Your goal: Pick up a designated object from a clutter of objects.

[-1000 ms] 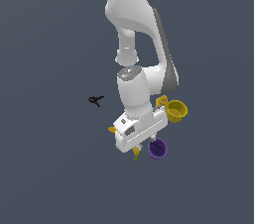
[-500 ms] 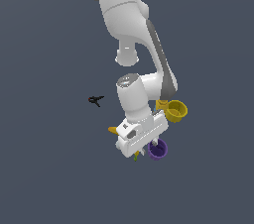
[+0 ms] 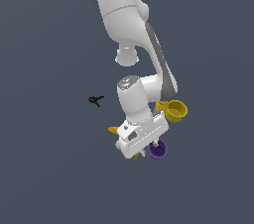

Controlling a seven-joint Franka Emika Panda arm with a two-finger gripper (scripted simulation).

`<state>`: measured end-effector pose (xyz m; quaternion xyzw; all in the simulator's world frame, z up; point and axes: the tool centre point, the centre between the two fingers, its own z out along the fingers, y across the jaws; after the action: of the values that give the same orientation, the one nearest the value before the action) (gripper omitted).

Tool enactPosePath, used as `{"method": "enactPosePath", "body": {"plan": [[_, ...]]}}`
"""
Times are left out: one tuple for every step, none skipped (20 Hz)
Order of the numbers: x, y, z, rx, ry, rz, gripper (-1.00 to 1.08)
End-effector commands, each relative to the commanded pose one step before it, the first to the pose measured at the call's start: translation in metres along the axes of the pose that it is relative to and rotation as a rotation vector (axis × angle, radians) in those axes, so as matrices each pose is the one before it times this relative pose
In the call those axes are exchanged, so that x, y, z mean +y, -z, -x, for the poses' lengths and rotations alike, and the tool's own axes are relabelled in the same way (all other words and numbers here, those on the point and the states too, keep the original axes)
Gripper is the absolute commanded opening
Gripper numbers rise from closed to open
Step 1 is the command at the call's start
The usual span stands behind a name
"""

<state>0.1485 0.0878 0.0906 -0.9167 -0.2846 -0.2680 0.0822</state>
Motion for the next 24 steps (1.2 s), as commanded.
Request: {"method": "enactPosePath", "body": {"plan": [[-0.0005,-0.00662,0.00045,-0.00016,0.00056,-0.00055,0.28],[-0.00025,-0.00371,-0.00002,0.00035,0.00071,0.00029,0.28],[-0.0001,-0.00415,0.00014,0.0002,0.00041,0.00017,0.28],[-0.00011,-0.00356,0.00006,0.00024,0.0004,0.00015,0.28],[-0.0001,-0.00287,-0.00005,0.00035,0.00032,0.0001,0.28],[0.00004,-0.00248,0.00003,0.0,0.0,0.0,0.28],[0.00004,-0.00144,-0.00028,0.00081,-0.00014,-0.00018,0.28],[0.0001,-0.00107,-0.00024,0.00037,-0.00026,-0.00018,0.28],[0.00018,-0.00039,-0.00029,0.0006,-0.00051,-0.00032,0.28],[0.00011,-0.00004,-0.00014,0.00032,-0.00031,-0.00019,0.28],[0.0,0.0,0.0,0.0,0.0,0.0,-1.0],[0.0,0.0,0.0,0.0,0.0,0.0,-1.0],[0.0,0.0,0.0,0.0,0.0,0.0,-1.0],[0.0,0.0,0.0,0.0,0.0,0.0,-1.0],[0.0,0.0,0.0,0.0,0.0,0.0,-1.0],[0.0,0.0,0.0,0.0,0.0,0.0,-1.0],[0.0,0.0,0.0,0.0,0.0,0.0,-1.0],[0.0,0.0,0.0,0.0,0.0,0.0,-1.0],[0.0,0.0,0.0,0.0,0.0,0.0,-1.0],[0.0,0.0,0.0,0.0,0.0,0.0,-1.0],[0.00161,0.00574,-0.0099,0.01456,0.00652,0.00793,-1.0],[0.00013,0.00023,0.00001,0.0,0.0,0.0,-1.0],[0.0004,0.0007,0.00002,0.0,0.0,0.0,-1.0],[0.00066,0.00117,0.00004,0.0,0.0,0.0,-1.0]]}}
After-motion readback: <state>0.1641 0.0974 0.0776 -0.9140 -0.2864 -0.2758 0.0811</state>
